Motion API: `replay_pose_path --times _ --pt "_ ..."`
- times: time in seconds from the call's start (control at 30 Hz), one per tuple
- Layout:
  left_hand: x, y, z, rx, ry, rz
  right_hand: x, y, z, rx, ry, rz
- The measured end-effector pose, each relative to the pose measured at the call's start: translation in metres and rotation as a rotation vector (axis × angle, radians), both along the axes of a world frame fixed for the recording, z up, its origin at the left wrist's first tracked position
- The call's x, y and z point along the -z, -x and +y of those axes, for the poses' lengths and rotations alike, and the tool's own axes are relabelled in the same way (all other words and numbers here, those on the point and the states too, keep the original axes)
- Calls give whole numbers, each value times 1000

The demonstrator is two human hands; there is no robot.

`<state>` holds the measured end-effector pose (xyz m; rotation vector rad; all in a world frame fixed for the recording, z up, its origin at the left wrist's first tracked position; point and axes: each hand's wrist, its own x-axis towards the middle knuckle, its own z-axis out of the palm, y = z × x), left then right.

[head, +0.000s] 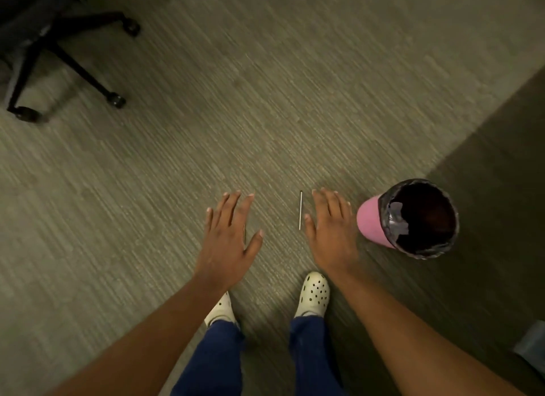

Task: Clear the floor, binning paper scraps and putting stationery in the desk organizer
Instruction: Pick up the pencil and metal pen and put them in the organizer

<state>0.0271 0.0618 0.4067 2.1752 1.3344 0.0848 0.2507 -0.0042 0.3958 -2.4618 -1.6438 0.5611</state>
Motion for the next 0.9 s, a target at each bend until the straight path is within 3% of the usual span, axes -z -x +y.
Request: replay_pose_path --times 0.33,0.5,0.6,0.7,0.8,0.9 --pt "282 -3 27 117 58 155 265 -31 11 -152 140 7" --pt "390 -2 34 85 99 231 372 -37 30 -177 167 31" --pt "432 -1 31 -23 166 238 421 -38 38 -38 181 76" --pt "457 -1 29 -168 280 248 455 -40 48 238 232 170" --pt "469 -4 30 -267 384 276 474 -48 60 492 257 203" --pt "474 -10 36 -304 403 310 479 -57 62 606 250 226"
